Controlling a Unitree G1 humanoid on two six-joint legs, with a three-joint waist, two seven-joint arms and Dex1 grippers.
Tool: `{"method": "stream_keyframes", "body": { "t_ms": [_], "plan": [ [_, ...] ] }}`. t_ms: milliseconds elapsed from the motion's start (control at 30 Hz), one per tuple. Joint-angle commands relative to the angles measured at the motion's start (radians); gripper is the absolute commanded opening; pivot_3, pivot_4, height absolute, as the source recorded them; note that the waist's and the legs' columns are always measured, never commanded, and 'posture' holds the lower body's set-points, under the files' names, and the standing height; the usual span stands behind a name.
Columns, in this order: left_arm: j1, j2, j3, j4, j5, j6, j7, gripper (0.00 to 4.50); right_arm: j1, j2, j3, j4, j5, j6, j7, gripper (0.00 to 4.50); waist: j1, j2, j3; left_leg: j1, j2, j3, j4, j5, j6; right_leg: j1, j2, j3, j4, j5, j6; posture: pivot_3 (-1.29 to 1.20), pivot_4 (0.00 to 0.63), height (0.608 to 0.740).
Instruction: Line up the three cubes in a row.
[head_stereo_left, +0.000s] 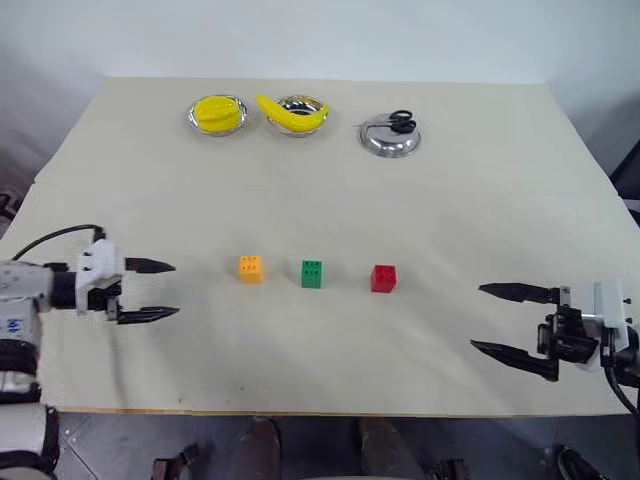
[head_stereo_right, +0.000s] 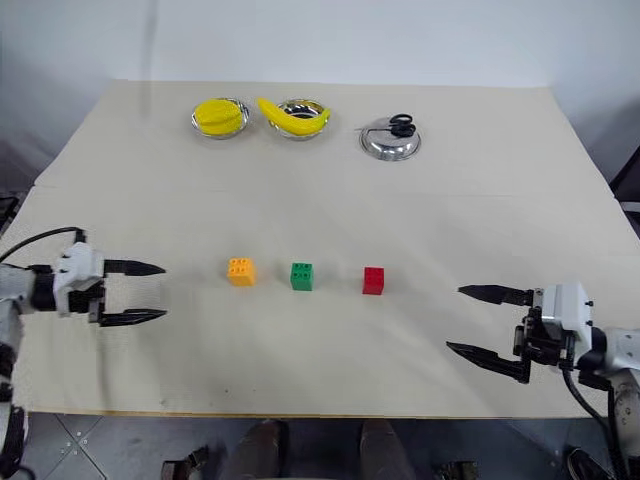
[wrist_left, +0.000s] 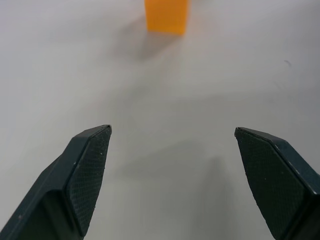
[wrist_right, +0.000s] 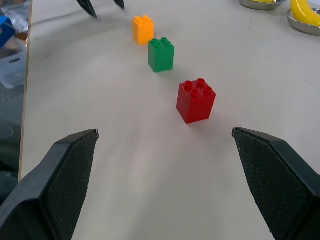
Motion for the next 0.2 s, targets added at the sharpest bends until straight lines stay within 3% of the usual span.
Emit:
{"method": "stream_keyframes", "body": {
  "t_ms": [33,200],
  "plan": [
    [0.095,0.051,0.090,-0.103,-0.055,0.065,-0.011,4.20,0.050,-0.033,-0.083,0.059,-0.019,-0.049,0.053,4.50,0.002,0.000,0.000,0.000,0.000,0.000,0.000,0.000,0.000,0.000,0.000,0.000,0.000,0.000,0.000,0.00,0.150,0.740],
    [0.209,0.055,0.149,-0.191,-0.054,0.110,0.037,4.20,0.089,-0.027,-0.091,0.106,-0.048,-0.095,0.073,4.50,-0.001,0.000,0.000,0.001,0.000,0.000,-0.001,-0.001,0.003,0.000,0.000,0.000,-0.001,0.000,0.000,0.00,0.150,0.740]
  ]
}}
